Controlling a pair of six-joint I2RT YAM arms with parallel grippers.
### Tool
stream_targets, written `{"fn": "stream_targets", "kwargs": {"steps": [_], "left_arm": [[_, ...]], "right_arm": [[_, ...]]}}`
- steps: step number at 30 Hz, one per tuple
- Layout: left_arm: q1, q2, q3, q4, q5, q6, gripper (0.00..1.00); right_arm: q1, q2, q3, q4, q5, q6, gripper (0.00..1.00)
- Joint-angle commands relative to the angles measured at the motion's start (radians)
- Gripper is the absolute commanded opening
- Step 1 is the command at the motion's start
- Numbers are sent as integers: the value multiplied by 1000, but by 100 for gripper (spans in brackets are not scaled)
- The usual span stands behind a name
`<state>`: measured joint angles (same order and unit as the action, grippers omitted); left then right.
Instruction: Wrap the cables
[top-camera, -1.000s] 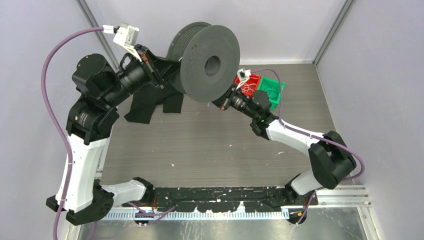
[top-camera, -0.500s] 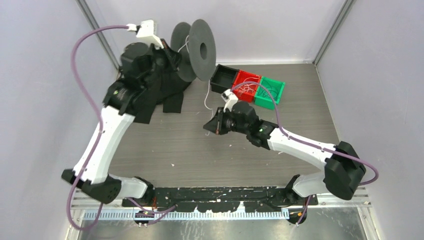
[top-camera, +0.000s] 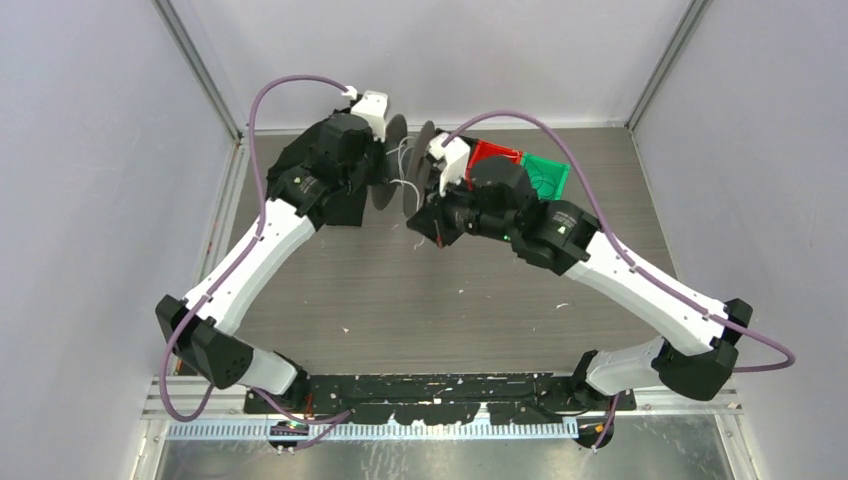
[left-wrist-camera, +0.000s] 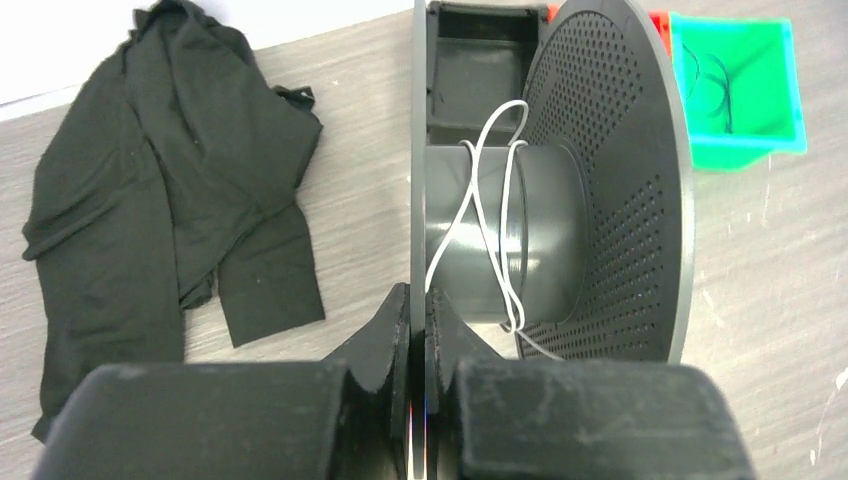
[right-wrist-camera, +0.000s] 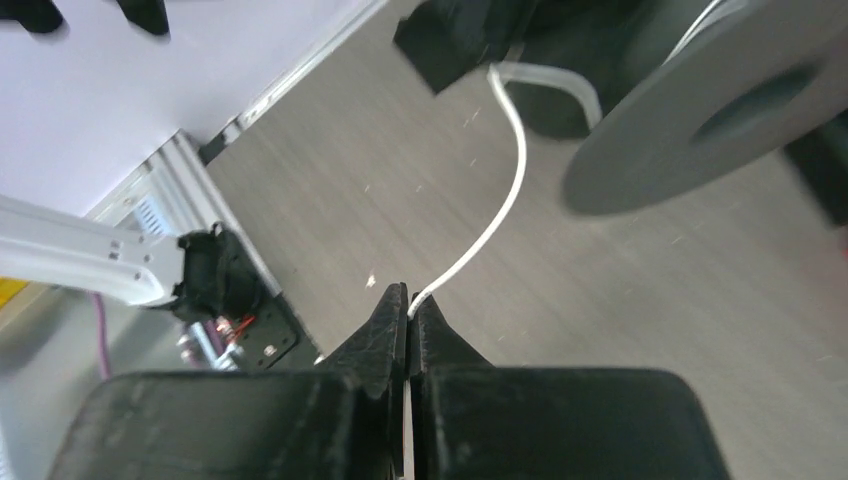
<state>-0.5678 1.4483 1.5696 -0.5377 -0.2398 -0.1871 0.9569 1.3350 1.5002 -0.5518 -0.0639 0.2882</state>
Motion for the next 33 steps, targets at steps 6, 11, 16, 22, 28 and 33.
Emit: {"fn": "stream_targets", "kwargs": {"steps": [6,11,16,22,28,33], "left_arm": [[-8,-207,-118,-7,275,153,0],[-8,-273,-166,-120,360,243,0],[-9,-331,-209,-214,397,317,0],[-9,-404,-210,-246,425,288,0],[-1,-448,-137,-102,509,96,0],[11,-429,-89,-12,514,-27,0]], "right_arm": [[-201,99,217,-73,27,-246,1],[-314,115,230,-49,5,-252,1],[-406,122,194,-29,-19,-232,1],[-497,142,120,-12,-23,-182,1],[-502,121,-56,79,-146,-87,1],[-466,38,-253,252,-202,39,1]]}}
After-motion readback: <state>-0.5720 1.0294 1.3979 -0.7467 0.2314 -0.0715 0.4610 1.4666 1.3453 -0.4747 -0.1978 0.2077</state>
